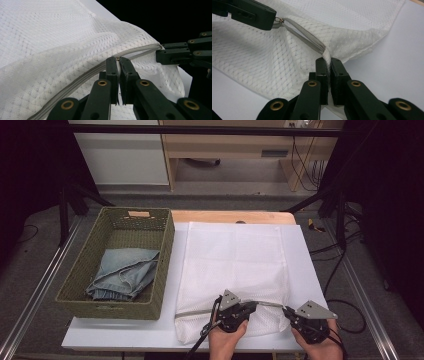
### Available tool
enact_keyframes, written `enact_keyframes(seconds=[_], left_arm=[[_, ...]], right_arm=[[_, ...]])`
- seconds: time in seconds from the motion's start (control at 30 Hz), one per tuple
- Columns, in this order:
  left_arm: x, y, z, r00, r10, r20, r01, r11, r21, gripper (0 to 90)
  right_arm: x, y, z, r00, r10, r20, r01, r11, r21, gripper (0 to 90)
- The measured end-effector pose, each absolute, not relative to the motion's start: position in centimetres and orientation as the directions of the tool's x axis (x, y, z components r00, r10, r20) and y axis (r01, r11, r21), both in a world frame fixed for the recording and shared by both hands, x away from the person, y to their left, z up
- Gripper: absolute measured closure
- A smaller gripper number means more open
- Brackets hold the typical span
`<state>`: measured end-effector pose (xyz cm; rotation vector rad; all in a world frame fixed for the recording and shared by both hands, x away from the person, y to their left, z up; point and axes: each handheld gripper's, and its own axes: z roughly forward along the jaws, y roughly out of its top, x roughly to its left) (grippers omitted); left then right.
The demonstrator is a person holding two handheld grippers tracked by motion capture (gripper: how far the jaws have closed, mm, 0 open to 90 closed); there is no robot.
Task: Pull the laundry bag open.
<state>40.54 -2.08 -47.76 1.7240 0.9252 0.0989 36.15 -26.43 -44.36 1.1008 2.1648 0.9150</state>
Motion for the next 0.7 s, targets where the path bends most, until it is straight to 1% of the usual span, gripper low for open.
enact_keyframes(seconds=[0.7], left_arm=[[40.6, -0.2, -47.7, 0.667, 0.646, -0.371, 0.527, -0.057, 0.848, 86.6]], right_arm=[[36.2, -26.4, -44.4, -0.515, 0.843, -0.156, 0.481, 0.435, 0.761, 86.0]])
